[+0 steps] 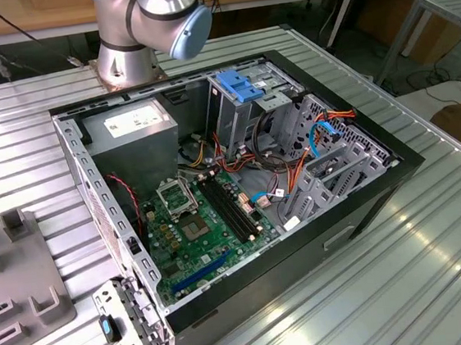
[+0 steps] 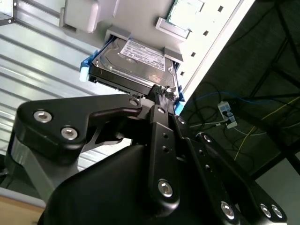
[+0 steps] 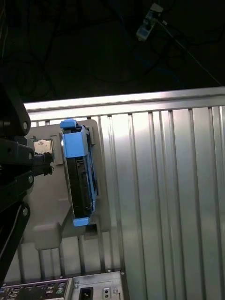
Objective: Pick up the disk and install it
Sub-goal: 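Reach for the disk, then pick up the disk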
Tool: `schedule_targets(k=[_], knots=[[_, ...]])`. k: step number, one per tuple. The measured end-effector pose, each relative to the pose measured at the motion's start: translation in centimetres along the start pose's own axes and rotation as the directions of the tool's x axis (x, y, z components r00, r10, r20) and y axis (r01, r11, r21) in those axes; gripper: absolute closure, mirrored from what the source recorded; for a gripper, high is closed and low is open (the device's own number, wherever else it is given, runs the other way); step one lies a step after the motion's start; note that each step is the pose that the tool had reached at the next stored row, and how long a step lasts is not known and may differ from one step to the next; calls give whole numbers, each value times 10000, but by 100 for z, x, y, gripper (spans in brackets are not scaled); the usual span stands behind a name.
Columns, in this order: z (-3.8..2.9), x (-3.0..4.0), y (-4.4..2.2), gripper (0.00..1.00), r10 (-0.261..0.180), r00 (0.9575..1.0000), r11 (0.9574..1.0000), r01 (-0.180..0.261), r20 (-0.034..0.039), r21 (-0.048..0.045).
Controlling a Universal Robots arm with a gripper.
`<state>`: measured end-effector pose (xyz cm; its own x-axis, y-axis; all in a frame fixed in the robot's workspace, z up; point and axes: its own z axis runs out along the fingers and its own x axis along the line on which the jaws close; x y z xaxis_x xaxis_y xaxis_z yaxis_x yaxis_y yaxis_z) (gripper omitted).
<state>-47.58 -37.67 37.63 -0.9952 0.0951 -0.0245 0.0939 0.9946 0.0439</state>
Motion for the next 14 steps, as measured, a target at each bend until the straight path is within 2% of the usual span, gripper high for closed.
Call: schedule_targets(k=[2,3,5,14], knots=[[11,21,79,89,0,10000,10000,0,0,1],[22,54,112,89,-1,10000,10000,1,1,9],[36,77,149,89,-1,10000,10000,1,2,26],[46,78,154,89,-2,10000,10000,2,4,49]])
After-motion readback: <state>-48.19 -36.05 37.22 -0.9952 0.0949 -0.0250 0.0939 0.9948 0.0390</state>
